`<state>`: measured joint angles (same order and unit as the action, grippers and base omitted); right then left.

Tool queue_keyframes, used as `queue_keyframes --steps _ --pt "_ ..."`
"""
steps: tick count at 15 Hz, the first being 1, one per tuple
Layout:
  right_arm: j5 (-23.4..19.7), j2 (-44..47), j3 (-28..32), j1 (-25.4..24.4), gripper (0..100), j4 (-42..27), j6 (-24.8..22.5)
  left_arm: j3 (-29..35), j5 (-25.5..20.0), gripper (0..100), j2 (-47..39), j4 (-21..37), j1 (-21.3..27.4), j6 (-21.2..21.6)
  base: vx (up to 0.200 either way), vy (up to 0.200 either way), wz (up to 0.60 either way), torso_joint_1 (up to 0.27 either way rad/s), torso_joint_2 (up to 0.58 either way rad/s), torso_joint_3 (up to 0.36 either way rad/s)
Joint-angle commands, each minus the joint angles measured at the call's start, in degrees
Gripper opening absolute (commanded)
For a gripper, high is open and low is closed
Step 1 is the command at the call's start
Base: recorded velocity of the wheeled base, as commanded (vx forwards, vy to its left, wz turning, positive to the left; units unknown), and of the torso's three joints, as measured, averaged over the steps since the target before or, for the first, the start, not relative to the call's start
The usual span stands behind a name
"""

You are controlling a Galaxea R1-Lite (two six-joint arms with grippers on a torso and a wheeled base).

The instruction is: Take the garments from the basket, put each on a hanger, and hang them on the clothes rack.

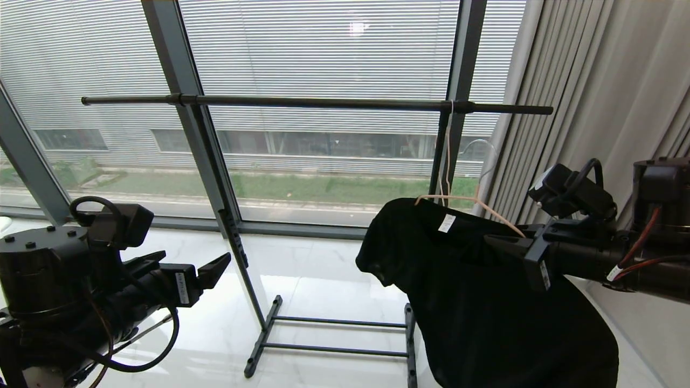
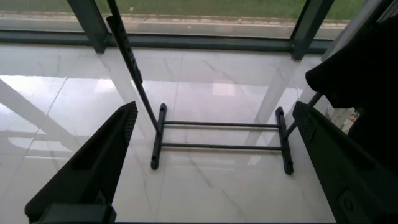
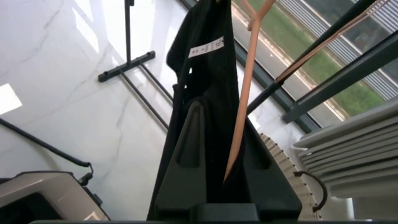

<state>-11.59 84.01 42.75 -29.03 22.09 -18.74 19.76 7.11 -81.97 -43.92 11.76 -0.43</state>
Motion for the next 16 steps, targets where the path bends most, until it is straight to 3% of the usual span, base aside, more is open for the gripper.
queue_keyframes --steps 1,13,16 --pt "-0.01 0.02 0.05 -0.33 0 0.76 0.10 -0.07 0.01 100 0.32 -0.02 0.45 0.08 0.000 0.000 0.00 0.000 0.00 0.000" --pt "0.26 0.02 0.14 -0.15 0 1.03 0.72 -0.16 1.24 100 0.85 -0.02 1.42 1.66 0.000 0.183 0.00 0.001 0.00 0.003" --pt "0.52 0.90 1.81 5.38 0 1.03 0.54 -0.07 2.39 100 0.85 -0.02 4.76 1.66 0.000 0.000 0.00 0.000 0.00 0.000"
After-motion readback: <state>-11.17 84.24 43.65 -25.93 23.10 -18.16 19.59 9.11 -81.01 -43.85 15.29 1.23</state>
